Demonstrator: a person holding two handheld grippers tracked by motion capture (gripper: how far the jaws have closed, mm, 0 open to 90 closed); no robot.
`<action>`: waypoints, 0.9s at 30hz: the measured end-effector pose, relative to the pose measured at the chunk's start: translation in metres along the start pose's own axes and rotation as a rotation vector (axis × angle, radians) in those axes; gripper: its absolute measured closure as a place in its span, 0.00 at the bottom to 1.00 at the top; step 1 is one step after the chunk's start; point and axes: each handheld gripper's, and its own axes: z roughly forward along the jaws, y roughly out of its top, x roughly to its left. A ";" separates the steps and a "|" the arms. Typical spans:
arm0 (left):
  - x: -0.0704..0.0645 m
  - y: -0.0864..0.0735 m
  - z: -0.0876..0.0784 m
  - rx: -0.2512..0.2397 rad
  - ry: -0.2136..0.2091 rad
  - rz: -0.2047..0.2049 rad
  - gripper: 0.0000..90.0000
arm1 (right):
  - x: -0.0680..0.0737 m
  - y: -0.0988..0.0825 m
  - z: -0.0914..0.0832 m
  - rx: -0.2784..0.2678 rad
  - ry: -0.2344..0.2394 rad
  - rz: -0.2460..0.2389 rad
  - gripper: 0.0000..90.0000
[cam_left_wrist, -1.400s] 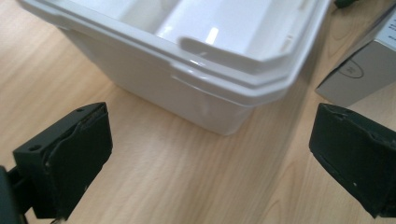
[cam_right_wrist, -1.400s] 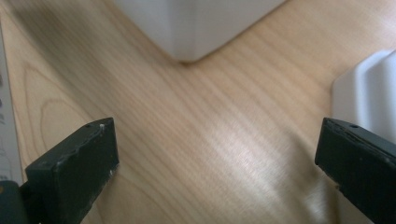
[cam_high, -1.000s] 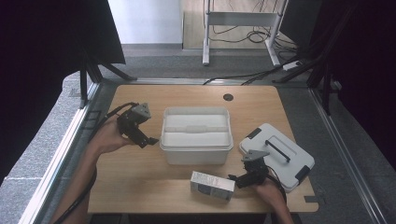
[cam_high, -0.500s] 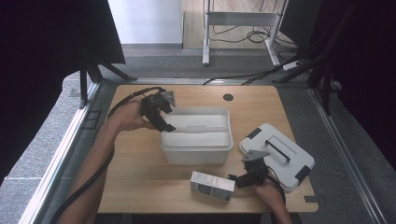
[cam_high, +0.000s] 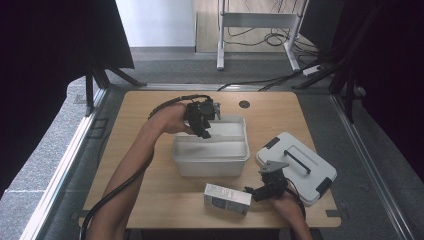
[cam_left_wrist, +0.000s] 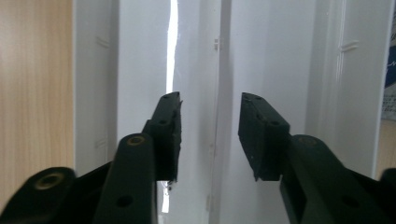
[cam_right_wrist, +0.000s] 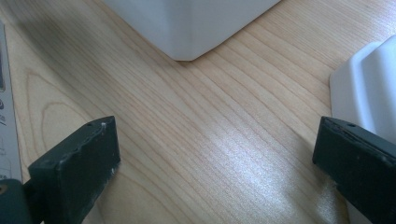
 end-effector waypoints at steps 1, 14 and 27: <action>0.000 0.003 0.003 0.013 -0.005 0.006 0.72 | 0.000 0.000 0.000 0.000 0.000 0.000 0.00; 0.003 0.018 0.025 0.125 -0.037 0.039 0.84 | 0.000 0.000 0.000 0.000 0.001 0.001 0.00; 0.006 0.021 0.028 0.142 -0.081 0.050 0.99 | 0.000 0.000 0.000 0.000 0.001 0.001 0.00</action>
